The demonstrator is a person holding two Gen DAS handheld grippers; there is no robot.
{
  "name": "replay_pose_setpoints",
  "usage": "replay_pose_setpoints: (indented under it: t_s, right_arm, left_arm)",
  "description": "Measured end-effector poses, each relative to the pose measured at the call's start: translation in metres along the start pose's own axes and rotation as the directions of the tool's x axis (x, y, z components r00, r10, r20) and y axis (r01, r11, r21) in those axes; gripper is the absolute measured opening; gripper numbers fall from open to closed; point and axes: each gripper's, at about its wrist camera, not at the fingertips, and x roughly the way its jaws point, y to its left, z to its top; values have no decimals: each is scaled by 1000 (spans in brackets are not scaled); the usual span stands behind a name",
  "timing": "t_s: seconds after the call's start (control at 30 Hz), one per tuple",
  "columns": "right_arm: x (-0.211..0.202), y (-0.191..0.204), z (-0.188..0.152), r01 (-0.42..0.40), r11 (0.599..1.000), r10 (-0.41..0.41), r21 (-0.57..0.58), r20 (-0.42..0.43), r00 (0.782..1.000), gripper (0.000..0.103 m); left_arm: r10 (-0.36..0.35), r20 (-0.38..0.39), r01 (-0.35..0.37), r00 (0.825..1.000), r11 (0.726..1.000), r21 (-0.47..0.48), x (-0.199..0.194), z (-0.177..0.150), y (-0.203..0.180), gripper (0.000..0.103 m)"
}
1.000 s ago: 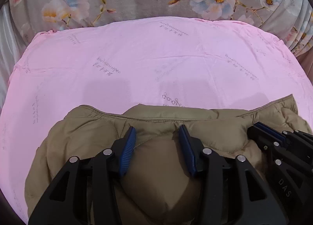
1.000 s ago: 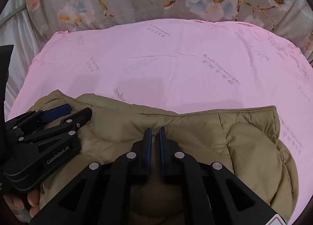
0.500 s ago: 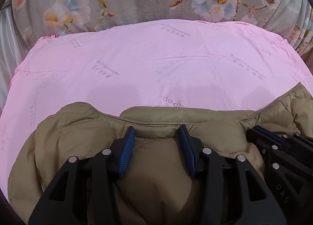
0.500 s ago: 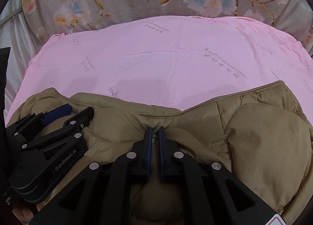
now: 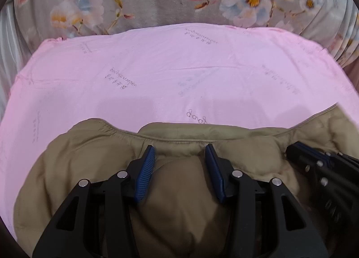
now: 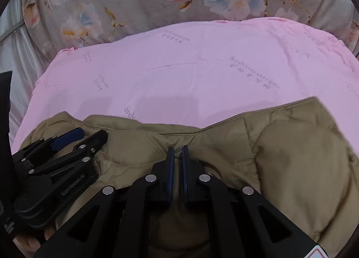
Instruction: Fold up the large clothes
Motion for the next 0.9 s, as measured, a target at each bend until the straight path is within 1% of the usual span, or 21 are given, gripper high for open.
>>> replay_pose_setpoints:
  t_s: [0.07, 0.1, 0.13, 0.17, 0.2, 0.23, 0.27, 0.3, 0.33, 0.37, 0.43, 0.5, 0.63, 0.9]
  right_arm:
    - [-28, -11, 6, 71, 997, -71, 2, 74, 995, 8]
    - [-37, -19, 8, 91, 996, -92, 14, 89, 992, 10]
    - [-42, -29, 10, 103, 994, -105, 29, 84, 991, 11]
    - [-40, -41, 11, 116, 992, -119, 48, 61, 991, 11]
    - [-35, -53, 10, 132, 989, -135, 68, 41, 990, 11]
    - [-27, -65, 7, 157, 984, -159, 87, 13, 987, 8]
    - [-14, -83, -2, 144, 982, -142, 125, -20, 990, 4]
    - [-14, -83, -2, 144, 982, -142, 125, -20, 990, 4]
    - [-10, -86, -5, 124, 982, -122, 142, -24, 992, 4]
    - [-3, -87, -7, 122, 983, -120, 140, -27, 992, 4]
    - [2, -84, -10, 128, 983, -125, 129, -28, 992, 4]
    - [4, -84, -13, 118, 984, -115, 137, -25, 993, 4]
    - [5, -92, -16, 73, 982, -70, 177, -22, 997, 4]
    - [5, -94, -17, 68, 981, -65, 180, -19, 998, 4]
  left_arm:
    - [-35, 31, 36, 999, 999, -34, -23, 4, 15, 46]
    - [-30, 50, 32, 998, 999, -44, -34, 7, 25, 50]
    - [-17, 56, 20, 998, 998, -56, -40, 10, 35, 53]
    - [-7, 54, 11, 999, 998, -70, -42, 11, 43, 53]
    - [18, 35, -15, 999, 996, -93, -37, 13, 57, 53]
    - [35, 15, -33, 999, 993, -115, -31, 13, 66, 53]
    - [35, -11, -36, 999, 989, -141, -22, 12, 76, 53]
    - [22, -36, -28, 999, 985, -169, -11, 9, 85, 54]
    - [18, -38, -25, 999, 983, -183, -5, 5, 89, 55]
    - [23, -32, -29, 999, 983, -179, -3, 3, 88, 55]
    - [64, -19, -66, 998, 988, -143, 0, -1, 80, 55]
    - [83, -17, -85, 996, 988, -129, 2, -3, 76, 56]
    - [71, -28, -75, 997, 988, -138, 6, -4, 77, 58]
    - [74, -40, -79, 996, 988, -135, 10, -4, 78, 59]
